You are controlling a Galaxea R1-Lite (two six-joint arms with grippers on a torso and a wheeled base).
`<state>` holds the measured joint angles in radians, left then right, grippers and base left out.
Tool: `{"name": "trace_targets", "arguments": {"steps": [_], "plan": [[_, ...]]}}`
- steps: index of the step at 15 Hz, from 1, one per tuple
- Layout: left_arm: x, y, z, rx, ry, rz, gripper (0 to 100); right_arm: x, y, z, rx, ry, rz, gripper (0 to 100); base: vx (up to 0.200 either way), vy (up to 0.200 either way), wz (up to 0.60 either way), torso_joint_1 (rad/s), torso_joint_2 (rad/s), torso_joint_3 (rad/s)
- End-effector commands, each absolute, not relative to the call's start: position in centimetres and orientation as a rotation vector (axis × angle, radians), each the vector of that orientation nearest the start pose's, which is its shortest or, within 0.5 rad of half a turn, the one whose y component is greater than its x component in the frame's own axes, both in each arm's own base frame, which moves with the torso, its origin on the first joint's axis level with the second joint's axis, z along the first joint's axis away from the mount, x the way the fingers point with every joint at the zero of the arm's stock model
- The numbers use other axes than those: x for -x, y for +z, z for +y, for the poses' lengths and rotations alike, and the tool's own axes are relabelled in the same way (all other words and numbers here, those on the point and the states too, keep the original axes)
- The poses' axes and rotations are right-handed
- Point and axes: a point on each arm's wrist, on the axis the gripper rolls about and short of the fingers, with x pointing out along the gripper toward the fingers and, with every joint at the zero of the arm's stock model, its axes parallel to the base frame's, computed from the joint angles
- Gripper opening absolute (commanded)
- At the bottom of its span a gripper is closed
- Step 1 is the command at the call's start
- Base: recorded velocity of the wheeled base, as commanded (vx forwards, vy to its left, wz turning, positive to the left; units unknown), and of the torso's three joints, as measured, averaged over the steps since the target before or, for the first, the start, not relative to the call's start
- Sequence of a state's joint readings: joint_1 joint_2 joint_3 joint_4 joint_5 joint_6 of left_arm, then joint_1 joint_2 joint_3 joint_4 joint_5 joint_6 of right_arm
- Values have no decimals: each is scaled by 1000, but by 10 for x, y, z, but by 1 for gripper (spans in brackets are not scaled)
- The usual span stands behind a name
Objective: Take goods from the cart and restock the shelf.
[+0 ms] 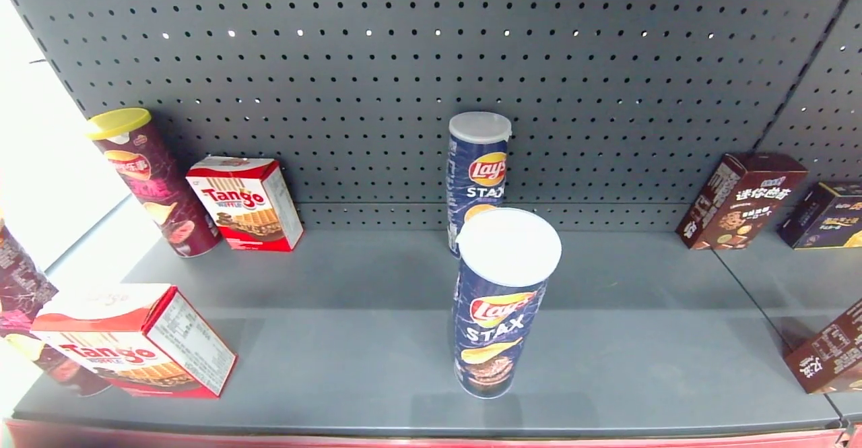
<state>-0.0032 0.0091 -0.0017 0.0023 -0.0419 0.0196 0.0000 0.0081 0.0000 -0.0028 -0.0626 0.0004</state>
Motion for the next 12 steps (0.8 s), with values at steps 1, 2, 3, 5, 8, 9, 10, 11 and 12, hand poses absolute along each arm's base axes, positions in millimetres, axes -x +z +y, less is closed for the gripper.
{"name": "trace_targets", "arguments": {"steps": [1,2,3,5,8,9,10,11,12], "plan": [[22,76,-1,-21,-45,12,100,22,76,-1,0,-63,8,100,0,0,0,0,0,0],[22,76,-1,-27,-49,9,100,22,76,-1,0,-63,8,100,0,0,0,0,0,0],[22,76,-1,-41,-49,8,100,22,76,-1,0,-63,8,100,0,-200,0,2,2,2],[22,76,-1,-20,-48,9,100,22,76,-1,0,-63,8,100,0,-100,0,4,4,1],[22,76,-1,-15,-46,10,100,22,76,-1,0,-63,8,100,0,0,0,0,0,0],[22,76,-1,-15,-46,10,100,22,76,-1,0,-63,8,100,0,0,0,0,0,0],[22,76,-1,-15,-46,10,100,22,76,-1,0,-63,8,100,0,0,0,0,0,0],[22,76,-1,-14,-46,9,100,22,76,-1,0,-63,8,100,0,0,0,0,0,0],[22,76,-1,-15,-46,10,100,22,76,-1,0,-63,8,100,-200,0,0,-2,2,12]]}}
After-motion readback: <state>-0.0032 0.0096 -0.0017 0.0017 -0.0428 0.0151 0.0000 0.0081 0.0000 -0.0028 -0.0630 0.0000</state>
